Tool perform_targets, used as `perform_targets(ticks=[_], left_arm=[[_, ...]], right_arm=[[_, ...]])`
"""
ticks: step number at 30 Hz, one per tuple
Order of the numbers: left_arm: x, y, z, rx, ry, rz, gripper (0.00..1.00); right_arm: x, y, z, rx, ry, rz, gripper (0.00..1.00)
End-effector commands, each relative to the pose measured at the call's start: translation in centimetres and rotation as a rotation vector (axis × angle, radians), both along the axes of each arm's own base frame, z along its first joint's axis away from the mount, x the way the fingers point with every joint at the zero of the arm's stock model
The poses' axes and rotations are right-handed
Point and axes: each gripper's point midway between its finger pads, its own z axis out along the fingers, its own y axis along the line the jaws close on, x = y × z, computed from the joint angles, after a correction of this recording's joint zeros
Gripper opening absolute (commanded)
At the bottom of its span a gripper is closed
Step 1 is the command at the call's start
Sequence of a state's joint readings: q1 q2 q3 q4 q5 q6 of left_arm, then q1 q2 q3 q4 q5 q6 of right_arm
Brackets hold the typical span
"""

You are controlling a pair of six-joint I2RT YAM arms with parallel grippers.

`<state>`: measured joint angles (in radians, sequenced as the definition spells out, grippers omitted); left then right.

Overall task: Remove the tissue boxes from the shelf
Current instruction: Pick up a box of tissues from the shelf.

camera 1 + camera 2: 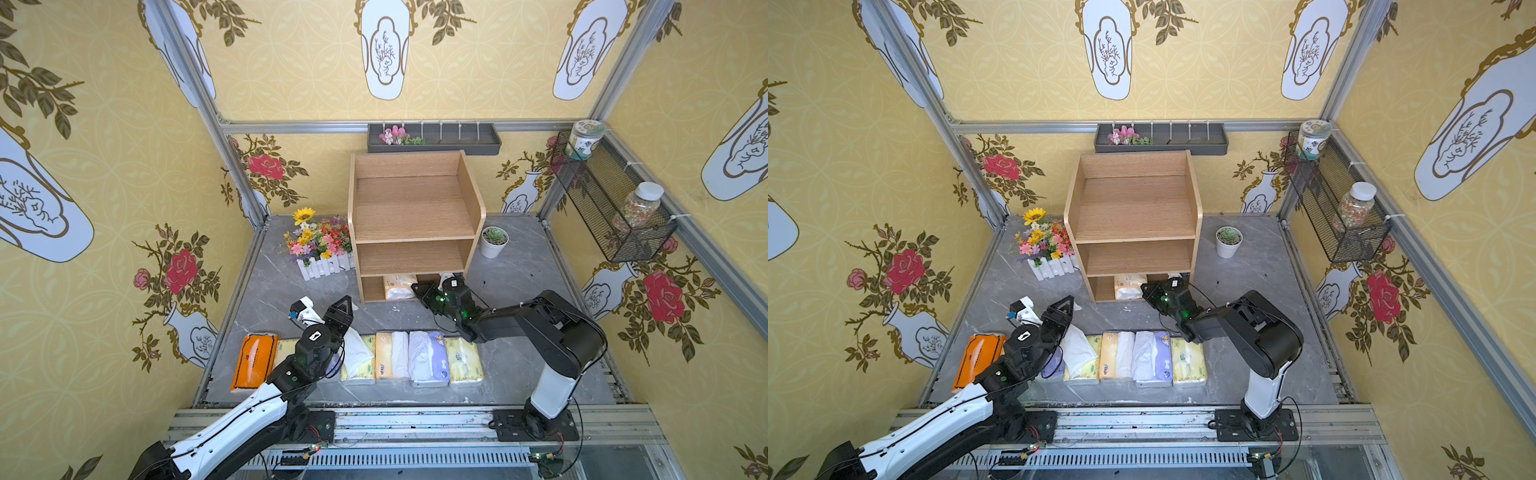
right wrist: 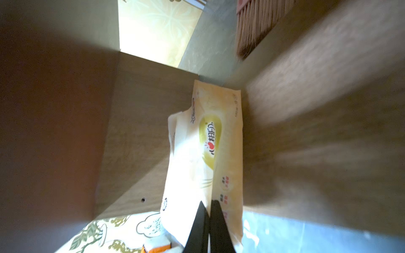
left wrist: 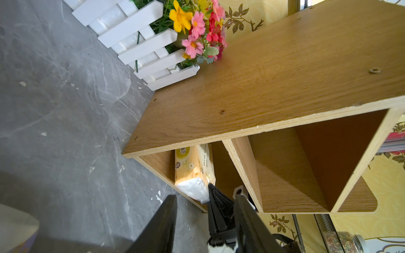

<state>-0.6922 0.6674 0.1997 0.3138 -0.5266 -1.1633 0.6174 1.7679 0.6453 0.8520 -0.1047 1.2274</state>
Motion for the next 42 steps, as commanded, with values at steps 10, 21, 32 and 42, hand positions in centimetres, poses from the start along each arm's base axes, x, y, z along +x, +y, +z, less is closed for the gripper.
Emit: perform_targets(ticks=[10,21,32,42], left_arm=[[0.3,-1.3,1.2,-0.061,-0.027,-0.048,0.62],[0.6,-2.3,0.8,-0.075,0.006,-0.081,0.65],[0.8,-2.8,0.9,-0.078,0.014,-0.088,0.67],[1.0,-3.1,-0.2,-0.148,0.061,-0.077,0.7]], right_arm=[[-2.9,-1.3,1.9,0.085,0.034,0.013,0.0],[-4.0,0.8,3.1,0.234,0.066,0.132,0.0],[-4.8,1.3,4.8,0.254,0.051,0.158,0.0],[-6.4,1.7,6.9,0.293,0.033,0.167,0.0]])
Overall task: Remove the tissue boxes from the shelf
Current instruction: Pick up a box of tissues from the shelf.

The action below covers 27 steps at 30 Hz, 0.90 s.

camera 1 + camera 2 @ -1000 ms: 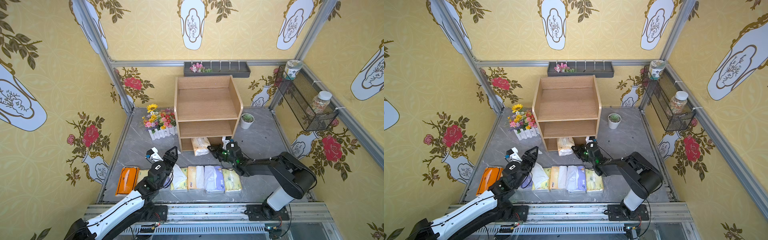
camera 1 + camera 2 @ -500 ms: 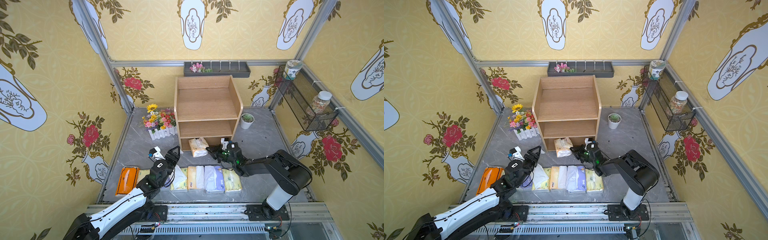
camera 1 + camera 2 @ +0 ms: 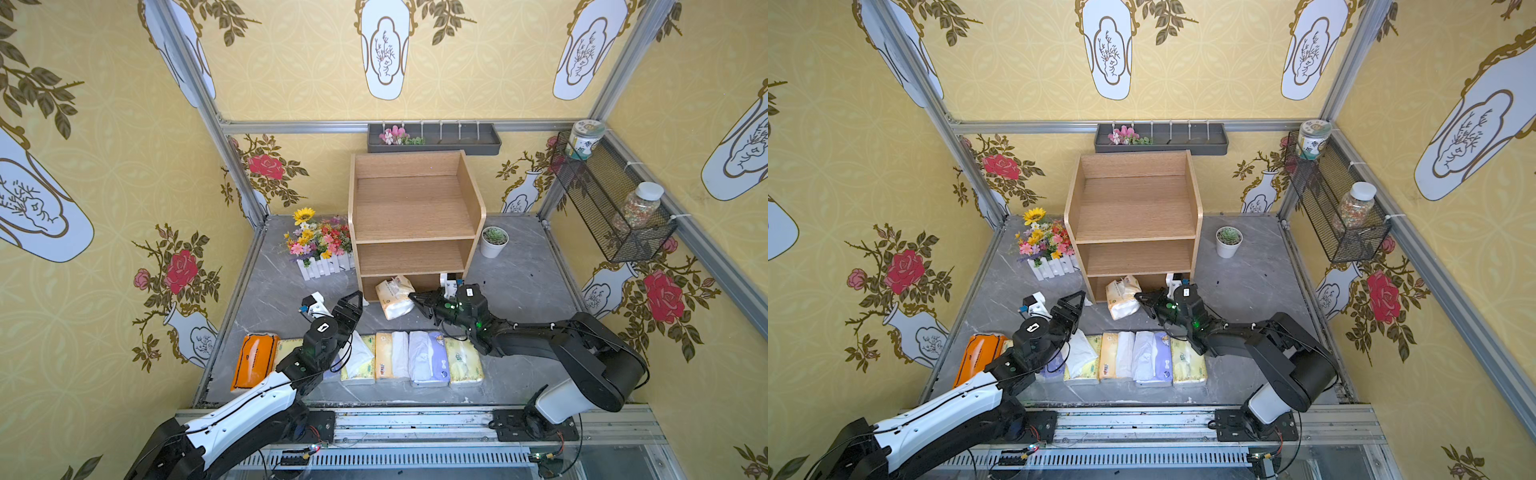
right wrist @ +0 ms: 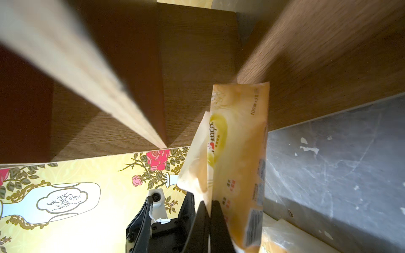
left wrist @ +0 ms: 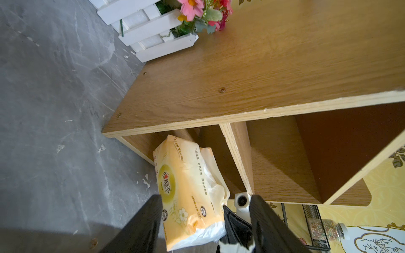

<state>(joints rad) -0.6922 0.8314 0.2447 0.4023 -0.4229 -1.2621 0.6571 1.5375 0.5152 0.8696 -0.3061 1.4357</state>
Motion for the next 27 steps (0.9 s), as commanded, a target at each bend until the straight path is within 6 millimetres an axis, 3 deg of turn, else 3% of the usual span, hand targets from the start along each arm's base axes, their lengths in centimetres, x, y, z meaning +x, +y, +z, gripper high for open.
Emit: perform_targets(ticks=[1,12,21,27], left_arm=[[0.1,-0.2,0.2,-0.072,0.002,0.004,0.7],[-0.8,-2.3,-0.9,-0.373,0.101,-0.039,0.78],[-1.0,-4.3,3.1,-0.429,0.039,-0.095,0.83],[-1.2,-5.5,2.0,-0.45,0.111,-0.09,0.85]], right_arm=[[-0.2,0.1,2.0,0.058,-0.051,-0.014,0.0],[-3.3,-0.7,4.6,0.064,-0.059,0.005,0.0],[-5.6,-1.7,7.8,0.101,-0.11,0.032,0.0],[-6.0,-2.5,9.5,0.12,-0.148,0.026,0.0]])
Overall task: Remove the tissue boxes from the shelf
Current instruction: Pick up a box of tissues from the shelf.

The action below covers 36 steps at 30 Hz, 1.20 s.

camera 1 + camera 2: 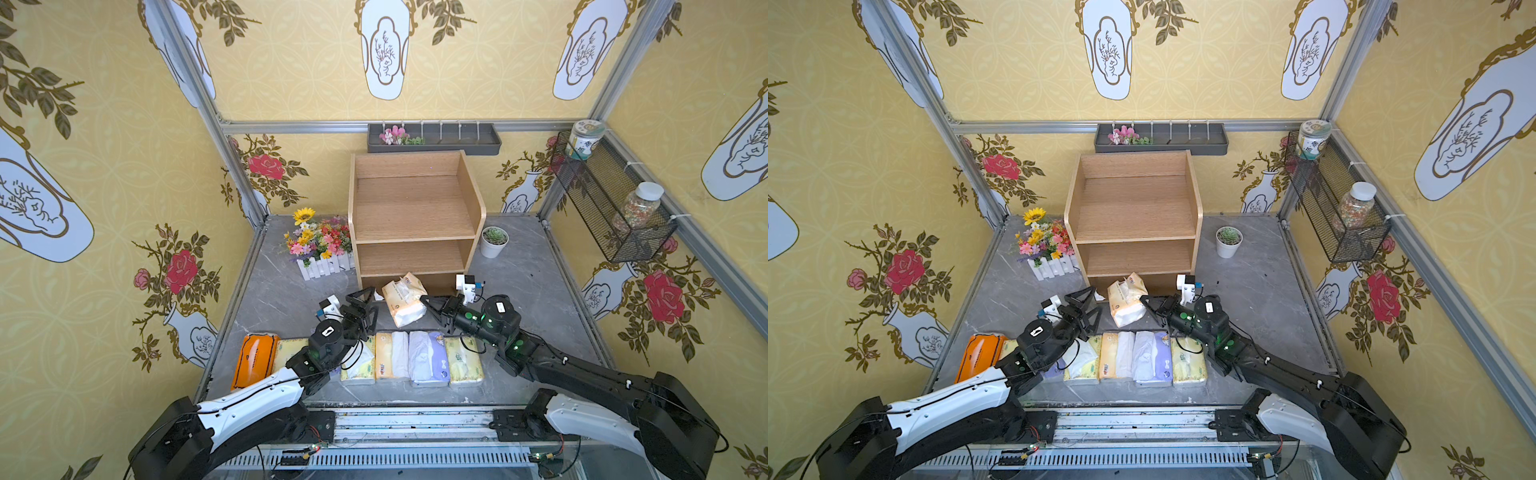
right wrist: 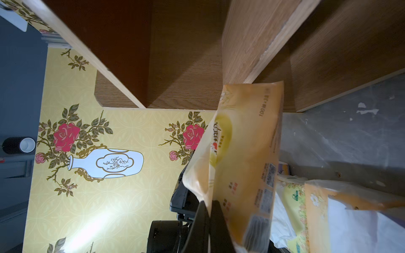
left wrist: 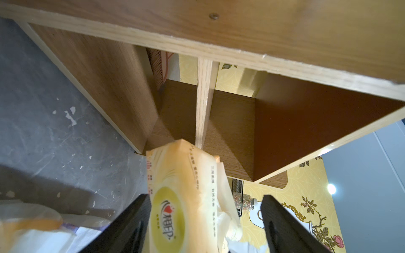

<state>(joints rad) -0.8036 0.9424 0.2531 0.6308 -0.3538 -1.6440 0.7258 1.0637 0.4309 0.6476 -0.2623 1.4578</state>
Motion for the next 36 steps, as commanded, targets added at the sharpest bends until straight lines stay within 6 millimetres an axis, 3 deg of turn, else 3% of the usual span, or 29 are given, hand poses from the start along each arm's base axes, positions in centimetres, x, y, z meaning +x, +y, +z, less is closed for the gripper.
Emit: perform_targets(ticks=[1,20,23,28,36], left_arm=[[0.1,-0.5,-0.5,-0.02,0.035,0.006,0.86],[1.1,-5.2,0.9,-0.132,0.038,-0.062,0.86],[1.4,-5.5,1.3,-0.146,0.029,-0.066,0.78],[1.6,-6.0,1.8,-0.146,0.013,-0.07,0.56],[1.9,-6.8,2.3,-0.123,-0.011,-0.085,0.33]], right_arm=[[-0.2,-0.2,1.0,0.01,-0.037,0.003,0.0],[-0.6,-0.1,3.2,0.108,-0.085,0.038,0.0],[-0.7,-0.4,3.0,0.104,-0.082,0.031,0.0],[-0.9,-1.2,2.5,0.047,-0.086,0.008,0.0],[-1.3,-2.7,1.2,-0.085,-0.084,-0.023,0.0]])
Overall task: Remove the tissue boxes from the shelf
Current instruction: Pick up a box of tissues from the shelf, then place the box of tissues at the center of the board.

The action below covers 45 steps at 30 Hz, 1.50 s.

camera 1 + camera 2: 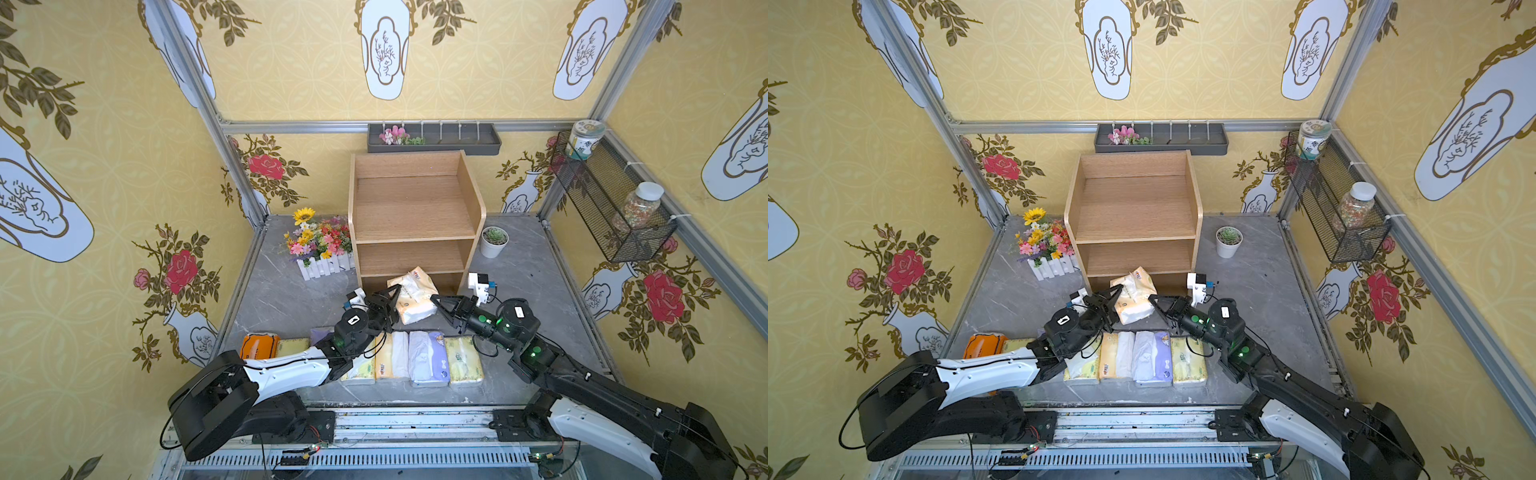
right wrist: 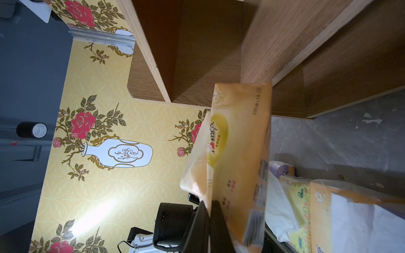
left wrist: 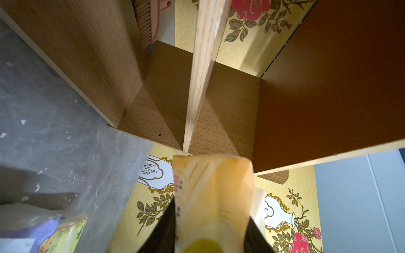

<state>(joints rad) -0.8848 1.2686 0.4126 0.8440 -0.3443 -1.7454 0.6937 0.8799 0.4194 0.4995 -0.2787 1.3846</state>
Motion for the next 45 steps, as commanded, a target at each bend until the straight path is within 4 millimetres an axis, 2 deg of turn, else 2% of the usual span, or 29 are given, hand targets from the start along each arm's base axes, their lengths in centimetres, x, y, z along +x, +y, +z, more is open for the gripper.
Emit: perform_targets(ticks=[1,3,5,7,8,10,13,14,18,20,27,31,37,41,45], left_arm=[[0.2,-0.6,1.1,-0.004,-0.042,-0.009,0.29],[0.2,-1.0,1.2,0.001,-0.049,-0.018,0.22],[0.2,-1.3,1.3,0.009,-0.055,-0.024,0.18],[0.3,-1.7,1.4,0.02,-0.063,-0.028,0.18],[0.3,-2.0,1.5,0.026,-0.069,-0.031,0.18],[0.2,-2.5,1.7,0.042,-0.083,-0.037,0.19],[-0.1,-3.7,1.3,0.075,-0.09,-0.057,0.19],[-0.2,-4.2,1.0,0.092,-0.091,-0.066,0.19],[-1.1,-6.9,-0.3,0.162,-0.079,-0.121,0.19],[-1.6,-8.7,-1.4,0.195,-0.068,-0.162,0.19],[-2.5,-15.8,-2.5,0.28,-0.085,-0.315,0.2],[-3.5,-19.5,-3.6,0.341,-0.073,-0.378,0.23],[-5.5,-23.3,-6.3,0.403,-0.024,-0.446,0.26],[-6.6,-25.0,-8.5,0.417,0.016,-0.478,0.27],[-6.9,-26.5,-10.2,0.473,0.022,-0.489,0.28]], right_arm=[[0.0,-0.4,-1.1,-0.075,-0.002,-0.015,0.0],[-0.1,-0.7,-1.4,-0.099,0.005,-0.02,0.0],[-0.2,-1.0,-1.5,-0.133,0.002,-0.024,0.08],[-0.4,-1.4,-1.7,-0.193,-0.003,-0.031,0.26],[-0.4,-1.9,-1.7,-0.243,-0.01,-0.042,0.42],[-0.4,-3.5,-2.1,-0.376,0.002,-0.085,0.68],[-0.5,-6.7,-1.9,-0.563,-0.002,-0.178,0.94],[-0.5,-8.0,-1.8,-0.616,0.002,-0.221,1.0],[-0.7,-12.2,0.5,-0.758,-0.043,-0.365,0.97],[-0.9,-14.0,2.4,-0.813,-0.096,-0.423,0.97],[-2.2,-17.8,8.2,-0.953,-0.273,-0.511,0.97],[-2.9,-18.9,10.1,-0.942,-0.321,-0.554,0.97],[-3.4,-19.6,10.6,-0.926,-0.345,-0.579,0.97],[-3.7,-19.6,10.5,-0.903,-0.345,-0.574,0.97],[-3.8,-19.3,10.2,-0.886,-0.342,-0.563,0.97]])
